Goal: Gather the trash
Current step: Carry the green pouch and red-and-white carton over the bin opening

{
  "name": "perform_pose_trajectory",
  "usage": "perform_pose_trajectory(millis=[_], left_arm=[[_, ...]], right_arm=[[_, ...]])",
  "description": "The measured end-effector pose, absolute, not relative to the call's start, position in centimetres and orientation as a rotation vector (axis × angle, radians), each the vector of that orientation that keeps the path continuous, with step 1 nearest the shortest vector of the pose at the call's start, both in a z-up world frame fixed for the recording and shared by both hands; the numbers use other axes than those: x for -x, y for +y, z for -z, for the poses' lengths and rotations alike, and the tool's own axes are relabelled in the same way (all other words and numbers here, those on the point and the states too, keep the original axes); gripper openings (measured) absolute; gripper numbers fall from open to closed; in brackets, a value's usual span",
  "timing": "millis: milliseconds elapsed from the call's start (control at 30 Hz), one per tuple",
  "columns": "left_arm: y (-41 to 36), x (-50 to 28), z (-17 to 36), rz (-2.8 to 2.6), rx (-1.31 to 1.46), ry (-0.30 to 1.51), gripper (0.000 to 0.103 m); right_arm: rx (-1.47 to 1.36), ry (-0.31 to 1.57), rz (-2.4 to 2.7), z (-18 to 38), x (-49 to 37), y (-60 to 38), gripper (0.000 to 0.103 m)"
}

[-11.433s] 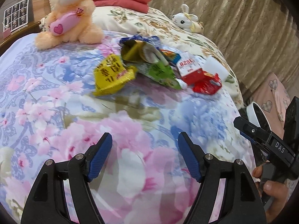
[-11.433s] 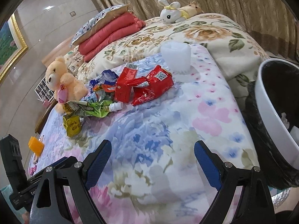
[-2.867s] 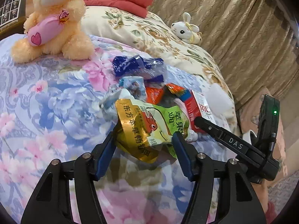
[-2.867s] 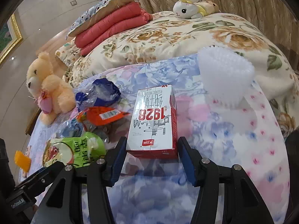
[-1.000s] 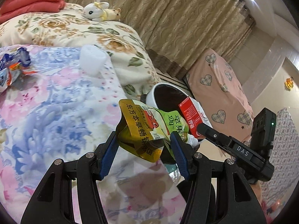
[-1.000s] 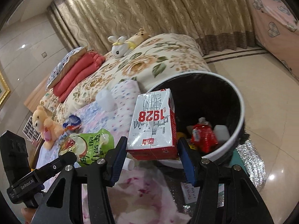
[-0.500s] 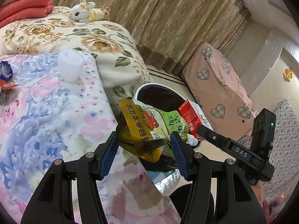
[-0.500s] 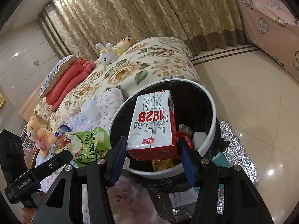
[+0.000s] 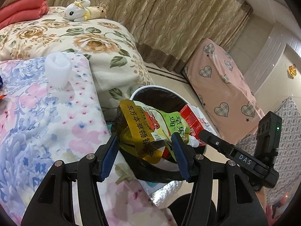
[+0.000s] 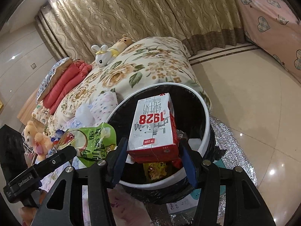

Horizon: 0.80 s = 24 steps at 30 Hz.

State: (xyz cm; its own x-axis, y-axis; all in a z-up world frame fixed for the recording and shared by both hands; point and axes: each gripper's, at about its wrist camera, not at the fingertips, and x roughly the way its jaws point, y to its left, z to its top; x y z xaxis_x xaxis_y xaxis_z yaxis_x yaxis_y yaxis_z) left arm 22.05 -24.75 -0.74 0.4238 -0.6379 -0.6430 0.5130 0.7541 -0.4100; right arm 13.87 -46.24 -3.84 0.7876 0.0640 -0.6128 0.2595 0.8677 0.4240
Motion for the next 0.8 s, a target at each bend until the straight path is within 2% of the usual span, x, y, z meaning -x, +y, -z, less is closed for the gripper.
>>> perform_pose_trajectory(millis=[800], left_arm=[[-27.1,-23.5,1.4,0.719,0.122,0.895,0.056]], right_arm=[[-0.53,0.684,0.128,4.6,-15.2,-48.1,0.055]])
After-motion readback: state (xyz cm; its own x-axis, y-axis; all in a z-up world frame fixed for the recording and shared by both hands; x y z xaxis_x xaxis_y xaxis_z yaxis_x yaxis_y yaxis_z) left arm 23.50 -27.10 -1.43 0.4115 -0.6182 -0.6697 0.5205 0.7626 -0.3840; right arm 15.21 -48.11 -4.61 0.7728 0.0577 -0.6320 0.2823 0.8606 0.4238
